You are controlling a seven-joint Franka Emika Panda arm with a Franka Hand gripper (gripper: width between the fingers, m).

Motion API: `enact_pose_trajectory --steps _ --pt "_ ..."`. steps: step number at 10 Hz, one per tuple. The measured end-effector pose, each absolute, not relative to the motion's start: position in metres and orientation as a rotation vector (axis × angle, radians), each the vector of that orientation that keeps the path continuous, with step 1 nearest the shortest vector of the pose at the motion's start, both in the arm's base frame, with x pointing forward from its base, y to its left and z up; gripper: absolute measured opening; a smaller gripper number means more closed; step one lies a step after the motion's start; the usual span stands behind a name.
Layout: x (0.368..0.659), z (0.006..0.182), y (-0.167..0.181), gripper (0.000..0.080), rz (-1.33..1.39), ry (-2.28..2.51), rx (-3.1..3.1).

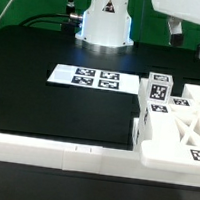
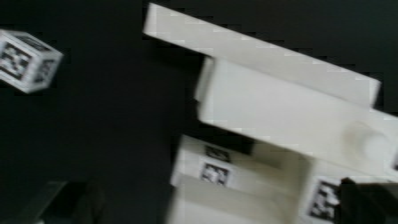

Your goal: Assemble chair

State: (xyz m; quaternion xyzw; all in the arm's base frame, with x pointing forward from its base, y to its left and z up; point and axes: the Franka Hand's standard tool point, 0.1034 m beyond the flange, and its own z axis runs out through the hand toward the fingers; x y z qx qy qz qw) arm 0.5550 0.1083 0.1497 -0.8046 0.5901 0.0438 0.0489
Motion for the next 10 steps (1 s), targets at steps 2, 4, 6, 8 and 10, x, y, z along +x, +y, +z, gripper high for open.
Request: enact_pose_trajectory --steps 2,4,6,8,10 --pt "0.5553 0.1488 0.1101 0.0649 0.135 1.743 -2.486" --pt "0.5548 0.1484 0.1103 0.0649 0.124 1.526 -2.621" --pt "0.5545 0.1521 0.1109 0.0649 0.159 0.957 -2.919" --pt "0.5562 0.1509 0.1158 0.0649 0.126 0.782 -2.963" --pt "0.5565 0.1503 0.1134 0.0649 0.119 0.580 -3.005"
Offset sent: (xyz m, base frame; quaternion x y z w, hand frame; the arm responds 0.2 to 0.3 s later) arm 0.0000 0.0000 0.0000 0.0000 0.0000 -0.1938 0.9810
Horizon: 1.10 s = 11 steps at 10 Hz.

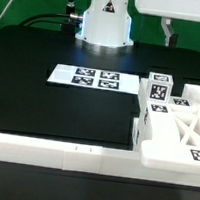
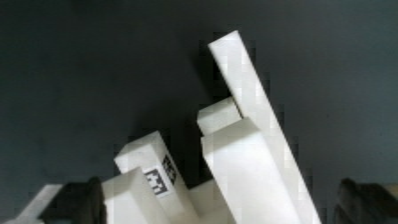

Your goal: Assemble chair

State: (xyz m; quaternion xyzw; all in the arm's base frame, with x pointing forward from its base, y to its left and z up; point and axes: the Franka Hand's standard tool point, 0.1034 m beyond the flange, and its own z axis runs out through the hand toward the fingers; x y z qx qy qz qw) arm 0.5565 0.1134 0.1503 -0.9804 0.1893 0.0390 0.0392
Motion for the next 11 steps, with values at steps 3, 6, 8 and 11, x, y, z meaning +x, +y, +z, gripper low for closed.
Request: enact_pose_trajectory --steps 3,6,8,11 --pt "0.548 0.144 0.113 0.0649 0.062 0.027 -3.059" --pt "0.518 0.130 0.111 0.0649 -0.001 -0.042 -3.064" --pt "0.520 0.130 0.110 0.0649 0.003 -0.040 -3.064" --pt "0.512 0.129 0.114 0.0649 -0.046 0.103 -3.083"
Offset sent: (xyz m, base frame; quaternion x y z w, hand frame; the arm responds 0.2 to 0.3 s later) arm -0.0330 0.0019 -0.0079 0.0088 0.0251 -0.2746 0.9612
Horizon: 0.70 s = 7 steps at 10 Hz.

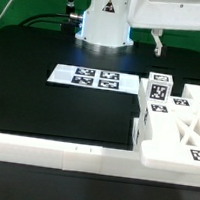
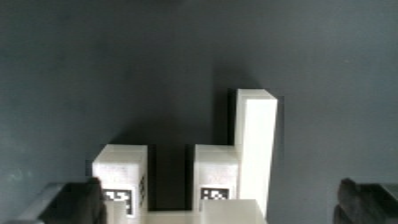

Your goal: Assemble chair

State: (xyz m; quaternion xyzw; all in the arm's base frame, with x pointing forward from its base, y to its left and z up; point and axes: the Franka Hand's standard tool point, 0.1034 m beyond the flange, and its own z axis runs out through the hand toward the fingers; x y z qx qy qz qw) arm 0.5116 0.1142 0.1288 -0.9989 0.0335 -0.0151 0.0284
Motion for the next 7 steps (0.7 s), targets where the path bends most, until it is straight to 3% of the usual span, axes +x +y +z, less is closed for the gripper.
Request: enact_pose_trajectory --steps 2,4,5,7 --pt "0.459 0.099 0.116 0.0649 -0.069 0.280 -3.072" --pt "0.442 0.064 0.112 0.0649 -0.084 0.352 -3.061" --pt "0.441 0.057 0.110 0.0649 -0.087 0.344 -3.066" --pt "0.442 0.059 0.112 0.0649 -0.088 0.343 -3.063"
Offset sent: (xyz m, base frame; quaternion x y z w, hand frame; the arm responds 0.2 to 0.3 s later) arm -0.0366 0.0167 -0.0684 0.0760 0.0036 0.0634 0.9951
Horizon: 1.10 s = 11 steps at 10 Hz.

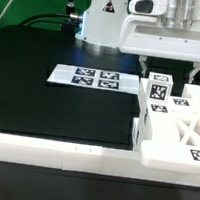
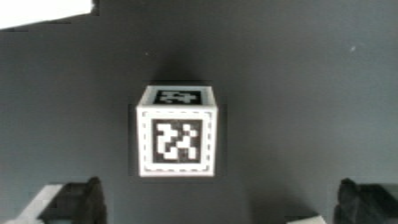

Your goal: Assemble chair

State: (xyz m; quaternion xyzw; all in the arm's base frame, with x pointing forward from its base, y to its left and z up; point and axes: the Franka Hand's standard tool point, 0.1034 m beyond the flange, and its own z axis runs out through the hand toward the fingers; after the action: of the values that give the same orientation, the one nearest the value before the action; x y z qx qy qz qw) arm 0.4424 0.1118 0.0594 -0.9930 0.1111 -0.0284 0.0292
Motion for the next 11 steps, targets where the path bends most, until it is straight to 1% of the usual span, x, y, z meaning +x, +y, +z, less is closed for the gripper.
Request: enact_pose_trajectory --steps 2,3,5,7,8,10,11 --pt "0.441 0.057 0.111 0.0649 -0.082 0.344 -3.065" --pt "0.442 0.051 0.106 0.0649 -0.098 0.326 -3.075" --pt "0.441 0.030 0.100 0.0649 -0.116 0.304 -3.100" --pt "0.445 0.016 0.093 0.0649 -0.134 0.277 -3.117" --pt "0.444 0.013 0.092 0.0649 -0.127 0.276 -3.121" --pt "0.442 0.010 0.092 0.0649 -0.128 0.276 -3.123" --pt "0.440 0.009 0.094 0.0615 -0.122 0.292 -3.123"
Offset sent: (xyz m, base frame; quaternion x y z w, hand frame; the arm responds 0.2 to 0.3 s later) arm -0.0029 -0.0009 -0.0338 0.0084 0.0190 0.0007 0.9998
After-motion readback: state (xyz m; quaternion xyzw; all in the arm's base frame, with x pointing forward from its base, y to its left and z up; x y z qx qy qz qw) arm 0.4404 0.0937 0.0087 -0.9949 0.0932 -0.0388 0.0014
